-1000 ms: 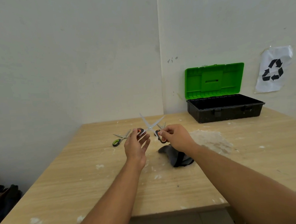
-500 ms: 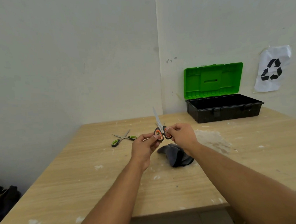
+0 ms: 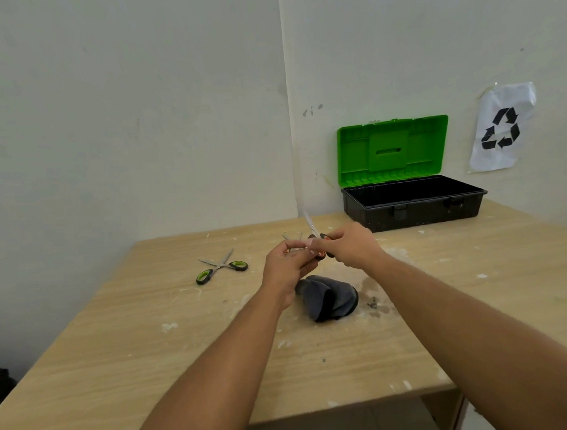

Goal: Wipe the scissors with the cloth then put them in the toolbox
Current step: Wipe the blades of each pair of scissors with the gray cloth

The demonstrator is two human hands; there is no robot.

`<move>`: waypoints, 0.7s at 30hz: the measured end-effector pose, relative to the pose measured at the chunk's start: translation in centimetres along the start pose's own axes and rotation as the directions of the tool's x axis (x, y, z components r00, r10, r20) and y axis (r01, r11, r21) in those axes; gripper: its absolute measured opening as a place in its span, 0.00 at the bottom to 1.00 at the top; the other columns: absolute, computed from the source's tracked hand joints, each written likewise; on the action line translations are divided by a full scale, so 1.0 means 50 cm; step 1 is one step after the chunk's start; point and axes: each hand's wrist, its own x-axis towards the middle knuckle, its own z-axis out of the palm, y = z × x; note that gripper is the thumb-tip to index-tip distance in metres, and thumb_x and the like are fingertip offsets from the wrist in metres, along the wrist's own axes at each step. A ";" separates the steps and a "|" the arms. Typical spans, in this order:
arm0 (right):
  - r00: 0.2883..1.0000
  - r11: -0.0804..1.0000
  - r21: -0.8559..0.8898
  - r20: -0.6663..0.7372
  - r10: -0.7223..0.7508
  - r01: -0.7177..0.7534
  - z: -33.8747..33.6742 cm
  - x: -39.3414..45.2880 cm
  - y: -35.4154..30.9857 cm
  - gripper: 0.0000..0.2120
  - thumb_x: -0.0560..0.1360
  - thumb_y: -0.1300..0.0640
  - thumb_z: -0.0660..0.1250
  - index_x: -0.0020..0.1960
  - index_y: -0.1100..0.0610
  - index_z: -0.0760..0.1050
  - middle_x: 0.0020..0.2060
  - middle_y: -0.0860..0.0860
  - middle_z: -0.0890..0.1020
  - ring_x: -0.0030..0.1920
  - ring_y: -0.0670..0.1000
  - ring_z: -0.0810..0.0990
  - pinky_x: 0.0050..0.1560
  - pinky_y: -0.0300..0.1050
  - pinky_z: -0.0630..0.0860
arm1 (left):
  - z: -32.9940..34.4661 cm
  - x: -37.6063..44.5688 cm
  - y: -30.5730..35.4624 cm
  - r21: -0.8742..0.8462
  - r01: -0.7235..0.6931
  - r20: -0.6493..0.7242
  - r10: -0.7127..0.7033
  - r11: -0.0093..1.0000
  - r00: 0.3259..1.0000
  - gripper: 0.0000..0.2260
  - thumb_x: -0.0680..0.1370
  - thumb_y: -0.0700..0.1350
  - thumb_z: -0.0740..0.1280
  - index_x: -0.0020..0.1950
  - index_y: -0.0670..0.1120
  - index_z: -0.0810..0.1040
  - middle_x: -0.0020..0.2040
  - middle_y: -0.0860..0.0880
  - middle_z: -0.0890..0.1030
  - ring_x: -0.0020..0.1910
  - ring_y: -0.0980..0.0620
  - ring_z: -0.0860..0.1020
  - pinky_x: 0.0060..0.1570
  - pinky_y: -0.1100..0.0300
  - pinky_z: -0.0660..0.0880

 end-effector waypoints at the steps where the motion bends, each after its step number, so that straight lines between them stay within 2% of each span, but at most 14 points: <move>1: 1.000 1.000 0.009 -0.004 0.006 -0.006 -0.009 0.003 0.005 0.26 0.68 0.38 0.75 0.38 0.64 0.82 0.27 0.52 0.75 0.29 0.50 0.71 0.32 0.45 0.68 | 0.005 0.005 0.001 0.020 -0.001 0.031 0.001 1.000 1.000 0.08 0.75 0.33 0.72 0.51 0.39 0.77 0.45 0.40 0.86 0.47 0.46 0.86 0.44 0.62 0.80; 4: 0.999 1.000 -0.004 -0.027 0.024 -0.025 -0.031 0.015 0.022 0.24 0.68 0.38 0.74 0.42 0.61 0.85 0.33 0.58 0.83 0.33 0.50 0.77 0.35 0.50 0.77 | 0.025 0.023 -0.001 0.055 -0.011 0.102 0.005 0.998 0.995 0.09 0.75 0.32 0.71 0.53 0.38 0.77 0.45 0.40 0.86 0.45 0.48 0.85 0.46 0.61 0.81; 6: 0.997 0.998 -0.002 -0.045 0.058 -0.058 -0.042 0.025 0.033 0.24 0.67 0.38 0.74 0.42 0.60 0.86 0.37 0.58 0.85 0.34 0.51 0.80 0.37 0.51 0.82 | 0.043 0.037 -0.006 0.052 -0.014 0.125 0.007 0.999 0.992 0.08 0.76 0.32 0.70 0.54 0.38 0.77 0.45 0.40 0.86 0.45 0.48 0.85 0.49 0.60 0.81; 10: 0.989 0.990 0.022 -0.047 0.138 -0.137 -0.076 0.055 0.067 0.23 0.66 0.38 0.74 0.37 0.60 0.84 0.33 0.56 0.85 0.34 0.52 0.86 0.32 0.44 0.81 | 0.077 0.076 -0.023 0.089 0.002 0.171 -0.017 0.996 0.985 0.04 0.79 0.34 0.67 0.52 0.40 0.79 0.43 0.44 0.86 0.45 0.49 0.85 0.49 0.60 0.82; 13: 0.980 0.982 -0.001 -0.059 0.190 -0.190 -0.107 0.084 0.101 0.22 0.62 0.42 0.73 0.35 0.63 0.83 0.31 0.57 0.85 0.30 0.52 0.85 0.30 0.43 0.81 | 0.102 0.119 -0.037 0.290 -0.012 0.213 -0.053 0.957 0.976 0.05 0.81 0.40 0.67 0.54 0.44 0.81 0.48 0.47 0.86 0.49 0.50 0.84 0.52 0.56 0.80; 15: 0.975 0.977 -0.049 -0.083 0.205 -0.209 -0.135 0.113 0.122 0.22 0.61 0.43 0.72 0.35 0.65 0.83 0.29 0.57 0.85 0.28 0.52 0.85 0.30 0.45 0.83 | 0.121 0.157 -0.050 0.556 -0.091 0.227 -0.045 0.826 0.973 0.07 0.81 0.46 0.66 0.56 0.47 0.82 0.53 0.48 0.84 0.53 0.50 0.82 0.53 0.54 0.78; 17: 0.972 0.967 -0.123 -0.111 0.209 -0.222 -0.168 0.148 0.143 0.23 0.62 0.41 0.72 0.35 0.64 0.82 0.26 0.55 0.84 0.27 0.52 0.84 0.31 0.46 0.83 | 0.139 0.197 -0.066 0.782 -0.219 0.290 -0.031 0.583 0.956 0.12 0.81 0.53 0.65 0.59 0.49 0.82 0.57 0.49 0.82 0.56 0.49 0.79 0.53 0.54 0.76; 19: 0.971 0.946 -0.235 -0.136 0.196 -0.223 -0.201 0.186 0.164 0.25 0.64 0.37 0.71 0.35 0.62 0.81 0.24 0.54 0.83 0.25 0.51 0.83 0.31 0.45 0.83 | 0.155 0.238 -0.085 0.871 -0.299 0.359 -0.090 0.391 0.929 0.18 0.81 0.59 0.61 0.63 0.50 0.79 0.63 0.47 0.79 0.62 0.47 0.76 0.54 0.55 0.71; 21: 0.974 0.910 -0.361 -0.166 0.153 -0.205 -0.229 0.224 0.181 0.26 0.64 0.35 0.69 0.32 0.59 0.81 0.21 0.52 0.81 0.22 0.50 0.81 0.27 0.42 0.80 | 0.169 0.282 -0.109 0.918 -0.318 0.364 -0.183 0.236 0.913 0.25 0.81 0.64 0.58 0.69 0.49 0.75 0.70 0.45 0.74 0.68 0.45 0.72 0.59 0.53 0.69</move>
